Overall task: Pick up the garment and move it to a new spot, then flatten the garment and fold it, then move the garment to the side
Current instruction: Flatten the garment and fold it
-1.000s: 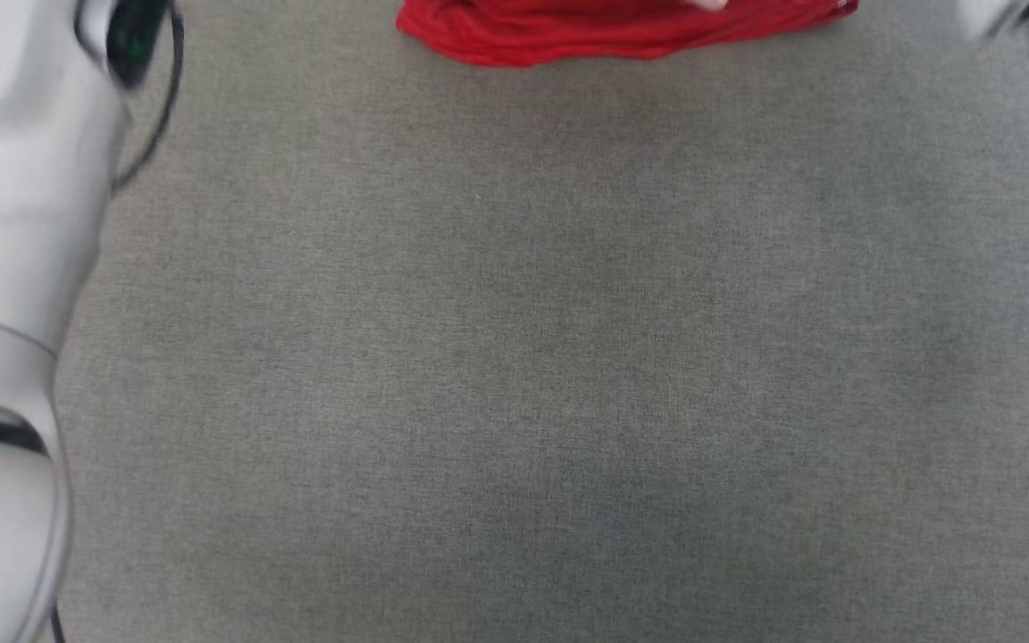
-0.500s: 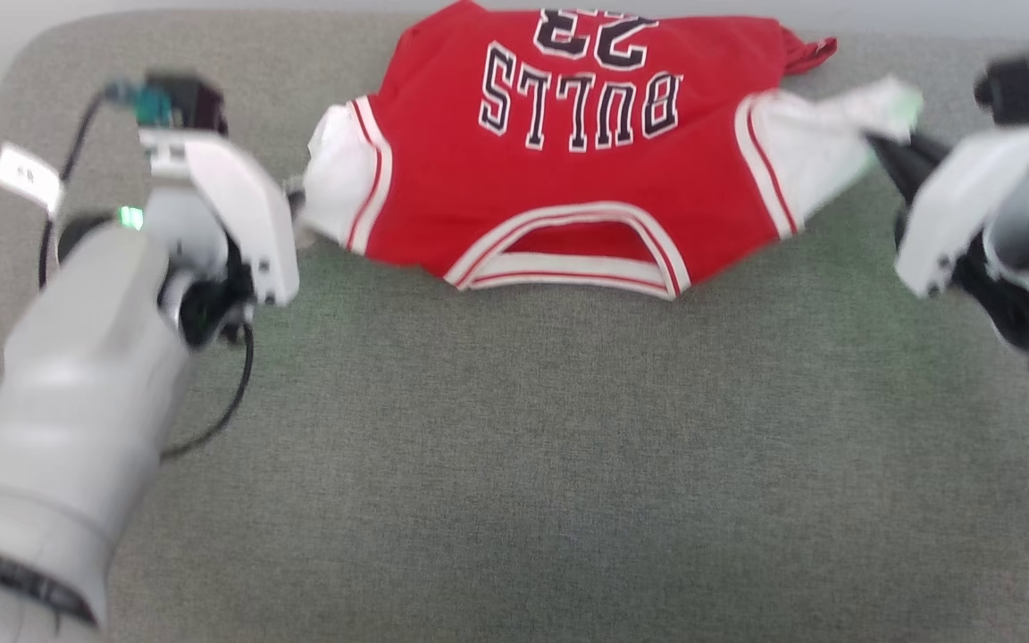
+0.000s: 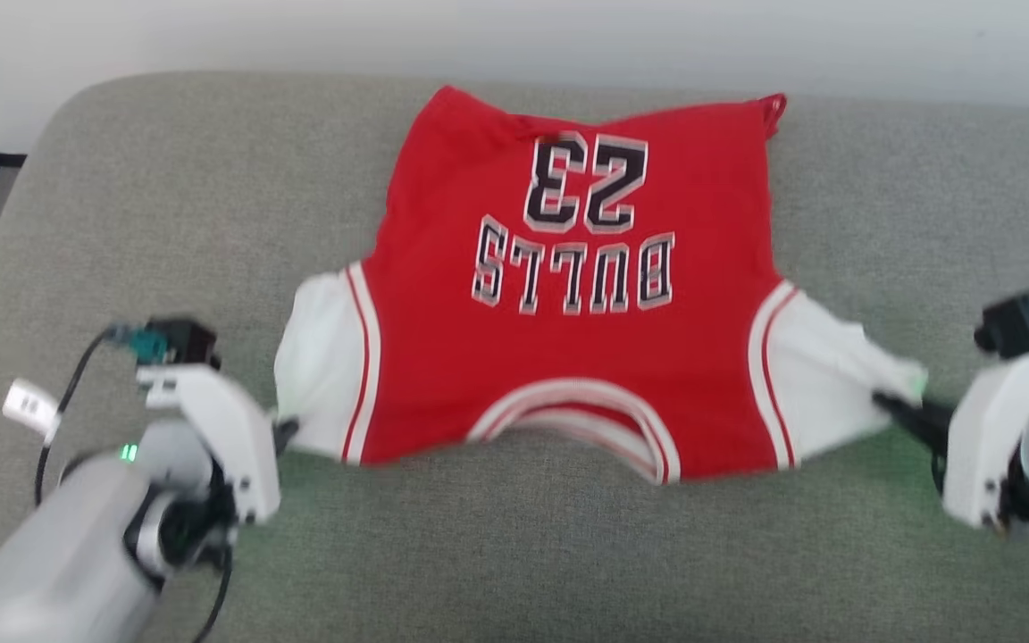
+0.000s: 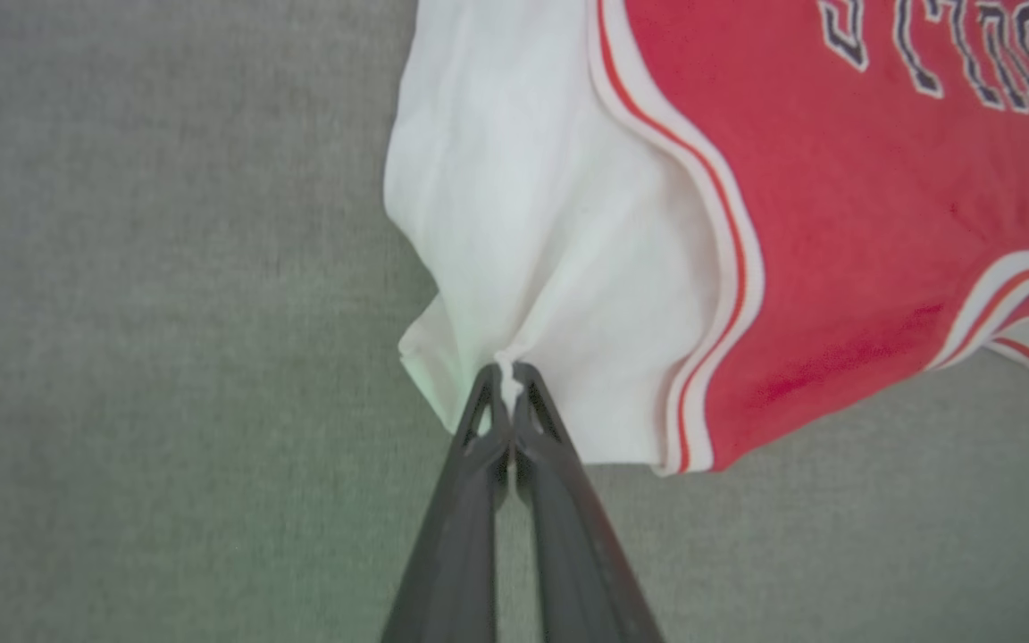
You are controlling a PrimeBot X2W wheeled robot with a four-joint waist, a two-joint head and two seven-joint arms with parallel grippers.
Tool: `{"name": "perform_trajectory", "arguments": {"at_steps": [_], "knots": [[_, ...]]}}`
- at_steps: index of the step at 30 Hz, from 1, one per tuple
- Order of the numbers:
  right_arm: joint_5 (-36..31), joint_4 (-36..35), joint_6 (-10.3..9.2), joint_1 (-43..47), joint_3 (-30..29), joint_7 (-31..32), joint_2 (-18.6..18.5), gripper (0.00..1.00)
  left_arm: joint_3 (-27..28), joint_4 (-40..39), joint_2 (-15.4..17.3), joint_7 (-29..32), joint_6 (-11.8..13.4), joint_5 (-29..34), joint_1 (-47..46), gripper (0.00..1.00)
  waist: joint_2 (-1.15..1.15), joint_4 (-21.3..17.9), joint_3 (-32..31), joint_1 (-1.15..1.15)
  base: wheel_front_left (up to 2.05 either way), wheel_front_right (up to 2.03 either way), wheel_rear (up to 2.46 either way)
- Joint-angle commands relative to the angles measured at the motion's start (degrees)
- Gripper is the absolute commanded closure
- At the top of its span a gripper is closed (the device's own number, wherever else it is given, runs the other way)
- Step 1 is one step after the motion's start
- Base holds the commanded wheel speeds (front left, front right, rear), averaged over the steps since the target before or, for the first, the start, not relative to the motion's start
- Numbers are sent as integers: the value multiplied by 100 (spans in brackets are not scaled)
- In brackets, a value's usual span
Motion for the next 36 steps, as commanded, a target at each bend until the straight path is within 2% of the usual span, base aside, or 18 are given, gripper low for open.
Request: {"name": "perform_trajectory", "arguments": {"at_steps": [1,4,5,9,12,17,20,23,24,25,26,36], "knots": [[-2,-271,-2,313,-122,259,-120,100,65,-499,242,125,293,-129,387,100,0,4,-65,0,0,0,0],[46,-780,-2,902,-412,734,-222,100,165,-1560,643,303,845,-275,1023,100,0,6,-110,0,0,0,0],[46,-780,-2,902,-412,734,-222,100,165,-1560,643,303,845,-275,1023,100,0,6,-110,0,0,0,0],[-25,-1439,-2,1711,-865,1357,-314,100,278,-2794,1110,451,1553,-500,1835,100,0,8,-133,0,0,0,0],[-48,-1863,-2,2316,-1253,1790,-207,100,332,-3471,1337,451,1944,-556,2313,100,0,25,-127,0,0,0,0],[-305,-2408,-2,3200,-1918,2360,109,100,311,-4030,1509,452,2304,-638,2810,100,0,69,-66,0,0,0,0],[-607,-2515,-2,3563,-2187,2561,420,100,289,-4103,1469,399,2391,-649,2944,100,0,89,3,0,0,0,0],[-973,-2511,-2,3631,-2406,2560,744,100,274,-4090,1371,302,2359,-585,2915,100,0,96,86,0,0,0,0],[-1112,-2501,-2,3638,-2435,2584,821,76,273,-4063,1343,266,2333,-561,2871,100,0,100,107,0,0,0,0],[-1228,-2516,-2,3620,-2458,2584,895,17,277,-4035,1298,196,2289,-516,2810,100,0,102,127,0,0,0,0],[-1302,-2545,-2,3582,-2483,2597,983,0,296,-4005,1235,123,2245,-487,2758,100,0,100,148,0,0,0,0],[-1816,-3458,-2,2863,-3068,2383,1461,0,363,-3809,863,-614,1841,-199,2524,100,0,109,273,0,0,0,0]]}}
